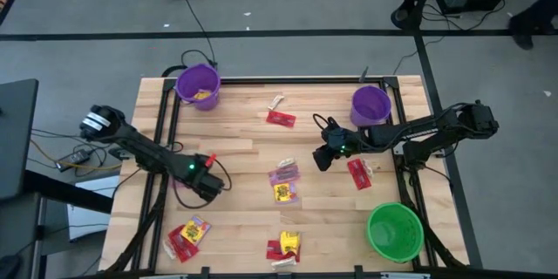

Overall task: Sort candy by brand, put in halloween buckets
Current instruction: Put the yellow candy into the left purple bucket

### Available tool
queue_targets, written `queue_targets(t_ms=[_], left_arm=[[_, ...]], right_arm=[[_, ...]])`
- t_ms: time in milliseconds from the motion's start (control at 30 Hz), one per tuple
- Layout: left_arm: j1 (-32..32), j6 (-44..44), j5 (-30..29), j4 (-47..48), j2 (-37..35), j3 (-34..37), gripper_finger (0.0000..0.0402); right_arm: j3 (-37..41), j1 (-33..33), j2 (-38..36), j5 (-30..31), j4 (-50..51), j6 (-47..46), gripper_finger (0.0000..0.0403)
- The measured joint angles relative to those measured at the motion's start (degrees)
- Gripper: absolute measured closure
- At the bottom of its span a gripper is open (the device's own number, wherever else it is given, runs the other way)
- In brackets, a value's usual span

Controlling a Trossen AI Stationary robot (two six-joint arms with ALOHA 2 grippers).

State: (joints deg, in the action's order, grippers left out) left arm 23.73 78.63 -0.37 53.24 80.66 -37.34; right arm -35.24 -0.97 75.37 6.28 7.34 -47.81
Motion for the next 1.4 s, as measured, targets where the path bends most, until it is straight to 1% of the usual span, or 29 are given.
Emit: queue_targets(t_ms=[200,300,433,600,733,867,1000,1167,1300,1400], left_arm=[[0.00,-0.43,-0.01,-1.62,0.35,-0.02,0.0387],[0.00,-0.49,0.30,-1.56,0.29,-0.39,0.0393],[0.00,-2.68,1.08,-0.86,0.29,-4.34,0.0398],[-0.57,-8.45,-3.30,0.71,0.29,-10.23,0.0399],[-3.22,-13.22,-4.60,2.62,0.29,-13.41,0.0400],[-7.56,-19.06,-6.43,6.96,0.29,-16.26,0.0400],[-13.84,-27.29,-7.68,9.72,0.27,-18.85,0.0401],[-23.14,-40.26,-11.13,11.73,0.27,-23.24,0.0401],[-31.35,-50.07,-14.47,15.30,0.27,-28.78,0.0401],[-37.66,-56.39,-15.73,17.08,0.24,-33.20,0.0401]], right_arm=[[0.00,0.00,0.00,0.00,0.02,0.00,0.0286],[0.00,0.00,0.00,-0.03,0.02,0.00,0.0286],[0.00,0.00,0.00,-0.35,0.04,0.00,0.0286],[0.00,0.00,0.00,-0.11,0.02,0.02,0.0286],[0.00,0.00,0.00,-0.07,0.02,0.02,0.0286],[0.00,0.00,0.00,0.00,0.02,0.00,0.0286],[0.00,0.04,0.00,0.01,0.02,-0.02,0.0286],[0.00,0.10,0.00,0.02,0.02,-0.21,0.0286],[0.00,0.46,0.00,0.11,0.02,-1.32,0.0286],[0.00,0.83,0.00,0.61,0.02,-1.49,0.0286]])
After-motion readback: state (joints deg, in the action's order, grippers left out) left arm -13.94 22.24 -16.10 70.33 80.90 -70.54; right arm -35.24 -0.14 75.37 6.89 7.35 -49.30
